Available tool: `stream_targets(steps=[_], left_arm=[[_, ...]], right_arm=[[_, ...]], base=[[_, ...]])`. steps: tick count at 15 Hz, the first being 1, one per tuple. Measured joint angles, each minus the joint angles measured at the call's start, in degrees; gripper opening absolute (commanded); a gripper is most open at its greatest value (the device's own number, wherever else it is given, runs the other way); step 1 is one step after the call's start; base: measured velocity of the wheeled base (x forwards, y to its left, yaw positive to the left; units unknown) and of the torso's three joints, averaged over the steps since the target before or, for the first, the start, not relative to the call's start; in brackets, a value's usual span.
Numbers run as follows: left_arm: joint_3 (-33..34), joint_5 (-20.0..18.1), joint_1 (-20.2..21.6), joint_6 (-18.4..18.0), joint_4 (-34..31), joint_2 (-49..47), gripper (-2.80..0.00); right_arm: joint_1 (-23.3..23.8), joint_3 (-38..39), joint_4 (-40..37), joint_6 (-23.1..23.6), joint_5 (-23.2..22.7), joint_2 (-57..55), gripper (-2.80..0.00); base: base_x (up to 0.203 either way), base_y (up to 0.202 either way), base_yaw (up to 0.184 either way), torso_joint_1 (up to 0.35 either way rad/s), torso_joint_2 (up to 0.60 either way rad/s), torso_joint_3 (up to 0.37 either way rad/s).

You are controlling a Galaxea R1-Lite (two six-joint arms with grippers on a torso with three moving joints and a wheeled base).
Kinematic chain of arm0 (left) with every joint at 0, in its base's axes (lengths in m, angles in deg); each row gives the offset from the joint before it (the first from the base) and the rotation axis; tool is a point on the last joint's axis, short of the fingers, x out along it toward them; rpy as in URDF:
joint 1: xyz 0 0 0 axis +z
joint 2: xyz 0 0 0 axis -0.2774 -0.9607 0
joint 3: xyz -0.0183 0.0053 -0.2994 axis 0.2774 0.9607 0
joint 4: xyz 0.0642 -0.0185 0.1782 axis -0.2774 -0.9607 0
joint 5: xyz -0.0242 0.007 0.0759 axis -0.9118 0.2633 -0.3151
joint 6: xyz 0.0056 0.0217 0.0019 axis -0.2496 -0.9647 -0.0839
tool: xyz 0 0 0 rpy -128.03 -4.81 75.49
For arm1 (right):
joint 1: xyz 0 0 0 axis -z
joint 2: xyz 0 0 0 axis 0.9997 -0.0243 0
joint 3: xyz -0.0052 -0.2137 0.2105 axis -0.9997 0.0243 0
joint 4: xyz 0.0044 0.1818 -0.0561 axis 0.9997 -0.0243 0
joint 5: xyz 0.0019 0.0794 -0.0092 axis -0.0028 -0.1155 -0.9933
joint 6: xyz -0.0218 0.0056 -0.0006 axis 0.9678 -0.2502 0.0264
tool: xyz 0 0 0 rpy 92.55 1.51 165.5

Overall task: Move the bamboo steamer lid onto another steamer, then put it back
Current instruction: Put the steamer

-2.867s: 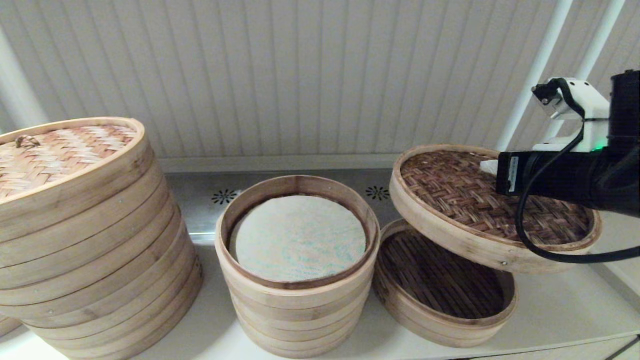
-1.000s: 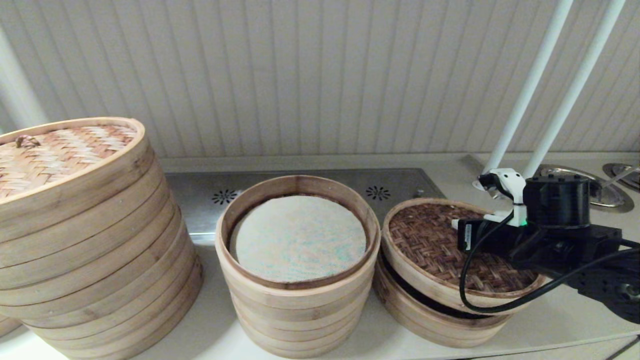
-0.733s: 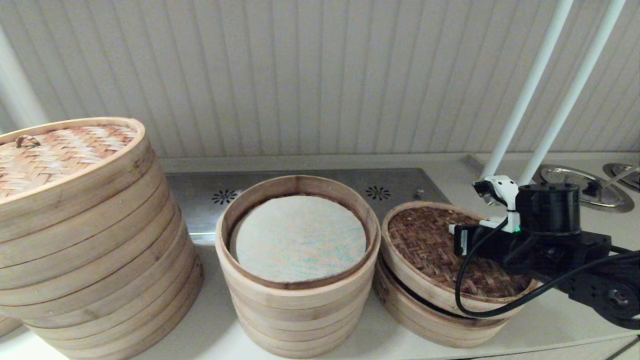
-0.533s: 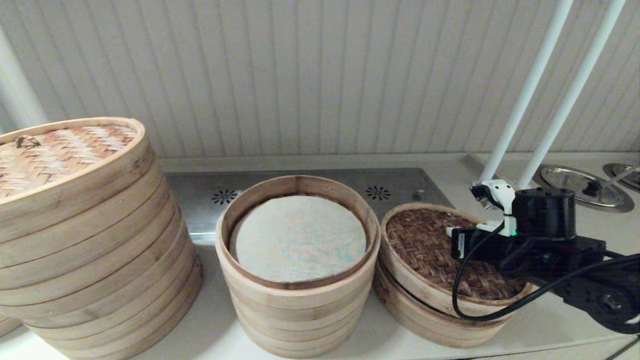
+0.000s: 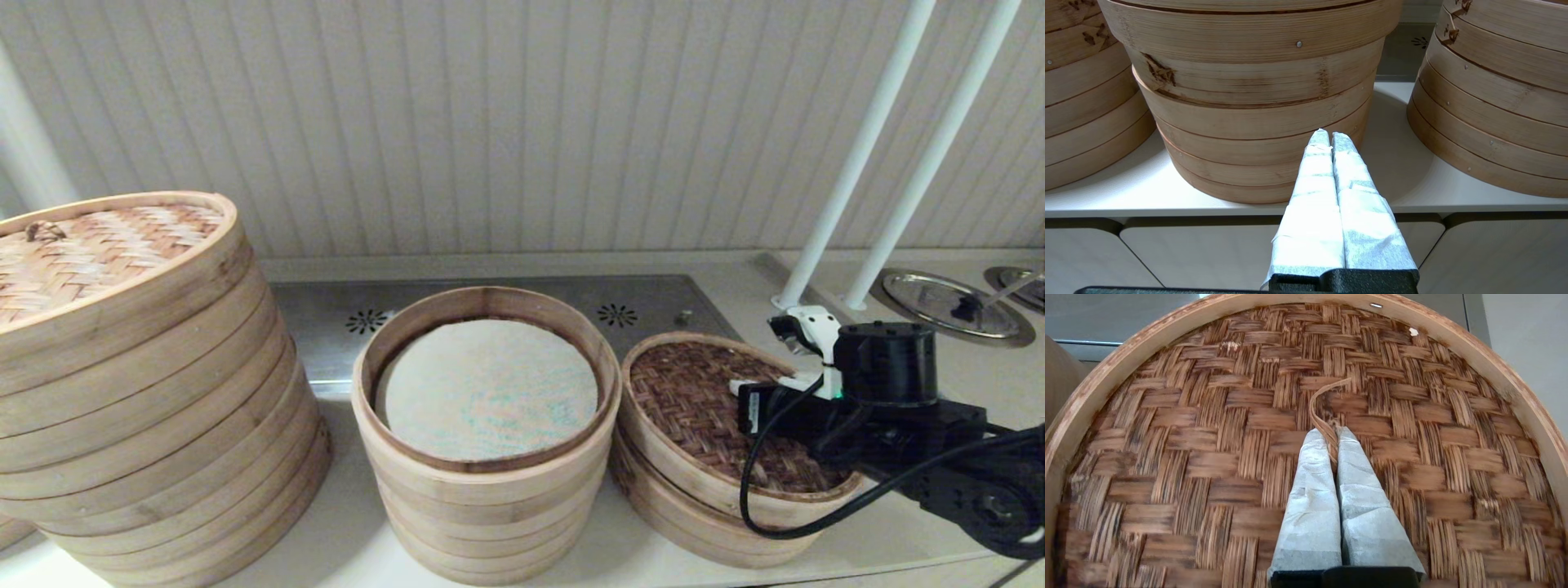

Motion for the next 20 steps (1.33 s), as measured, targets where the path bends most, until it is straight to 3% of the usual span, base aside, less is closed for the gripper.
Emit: stream_targets(steps=[20], left_arm=[[0.0, 0.0, 0.0, 0.0, 0.0, 0.0, -2.80]], right_arm=[[-1.9, 2.7, 0.9, 0.1, 0.0, 2.6, -2.80]], base=[[0.000, 0.000, 0.000, 0.000, 0.00, 0.000]])
